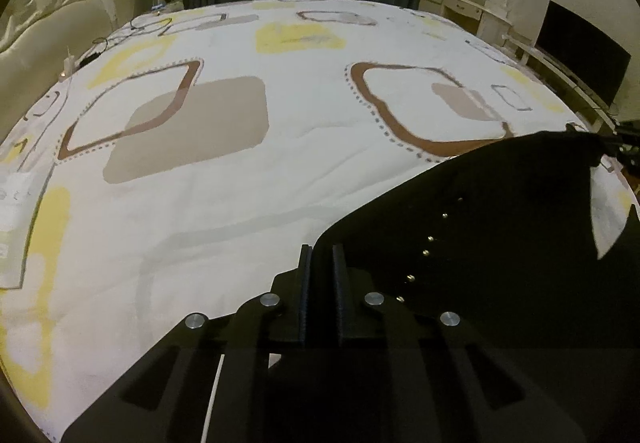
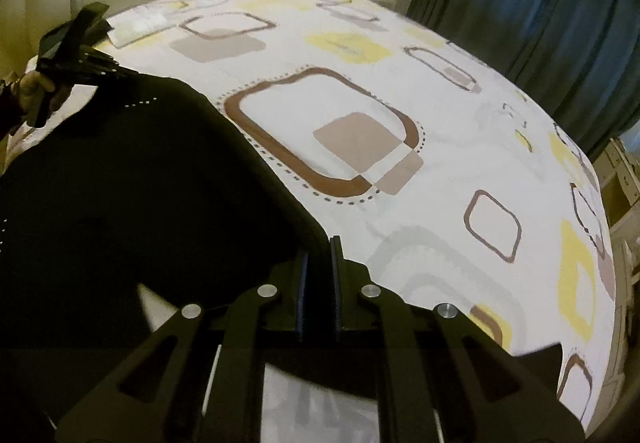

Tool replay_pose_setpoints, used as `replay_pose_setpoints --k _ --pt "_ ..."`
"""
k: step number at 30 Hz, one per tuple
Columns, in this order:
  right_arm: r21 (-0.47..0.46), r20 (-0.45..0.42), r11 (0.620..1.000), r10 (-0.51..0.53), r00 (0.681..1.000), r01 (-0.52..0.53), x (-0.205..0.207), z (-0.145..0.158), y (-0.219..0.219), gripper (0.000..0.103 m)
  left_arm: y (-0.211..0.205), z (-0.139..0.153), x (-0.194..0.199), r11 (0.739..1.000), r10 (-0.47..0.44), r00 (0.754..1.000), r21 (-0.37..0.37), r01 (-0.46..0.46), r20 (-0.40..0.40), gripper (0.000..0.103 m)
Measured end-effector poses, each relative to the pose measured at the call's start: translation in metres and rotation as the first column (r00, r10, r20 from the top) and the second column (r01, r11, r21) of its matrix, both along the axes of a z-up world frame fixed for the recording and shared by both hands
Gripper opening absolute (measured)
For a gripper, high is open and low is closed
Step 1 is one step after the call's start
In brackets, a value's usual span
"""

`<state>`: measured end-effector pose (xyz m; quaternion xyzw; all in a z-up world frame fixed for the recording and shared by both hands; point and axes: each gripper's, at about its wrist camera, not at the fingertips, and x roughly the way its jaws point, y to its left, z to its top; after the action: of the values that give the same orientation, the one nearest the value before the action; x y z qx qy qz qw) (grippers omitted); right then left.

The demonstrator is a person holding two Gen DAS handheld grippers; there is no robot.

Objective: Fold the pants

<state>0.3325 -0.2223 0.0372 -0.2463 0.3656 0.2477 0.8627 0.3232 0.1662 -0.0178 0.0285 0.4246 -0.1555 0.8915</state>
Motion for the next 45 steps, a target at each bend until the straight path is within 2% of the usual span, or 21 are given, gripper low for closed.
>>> replay_pose_setpoints --k 10,15,21,29,38,45 --pt "0.082 0.083 0.995 -0.058 0.995 0.051 -0.073 0.006 -0.019 0.009 0.002 0.03 -0.058 0.998 -0.046 0.997 -0.038 0.049 0.064 0.009" --pt "0.108 0.119 0.992 -0.082 0.989 0.069 -0.12 0.009 -0.03 0.009 0.007 0.041 -0.099 0.988 -0.073 0.993 -0.126 0.084 0.09 0.009" --pt "0.127 0.135 0.985 -0.131 0.982 0.114 -0.194 -0.005 -0.042 0.009 -0.001 0.044 -0.152 0.983 -0.131 0.986 -0.111 0.143 0.107 0.009" --pt "0.161 0.124 0.973 -0.188 0.974 0.167 -0.26 -0.031 -0.053 0.009 -0.005 0.036 -0.226 0.967 -0.179 0.977 -0.16 0.196 0.118 0.009" --pt "0.152 0.084 0.967 -0.219 0.972 0.205 -0.292 -0.058 -0.056 0.01 -0.009 0.006 -0.257 0.961 -0.185 0.981 -0.198 0.191 0.051 0.01" --pt "0.146 0.062 0.965 -0.229 0.971 0.218 -0.297 -0.074 -0.059 0.01 -0.009 -0.001 -0.267 0.962 -0.202 0.979 -0.181 0.205 0.036 0.01"
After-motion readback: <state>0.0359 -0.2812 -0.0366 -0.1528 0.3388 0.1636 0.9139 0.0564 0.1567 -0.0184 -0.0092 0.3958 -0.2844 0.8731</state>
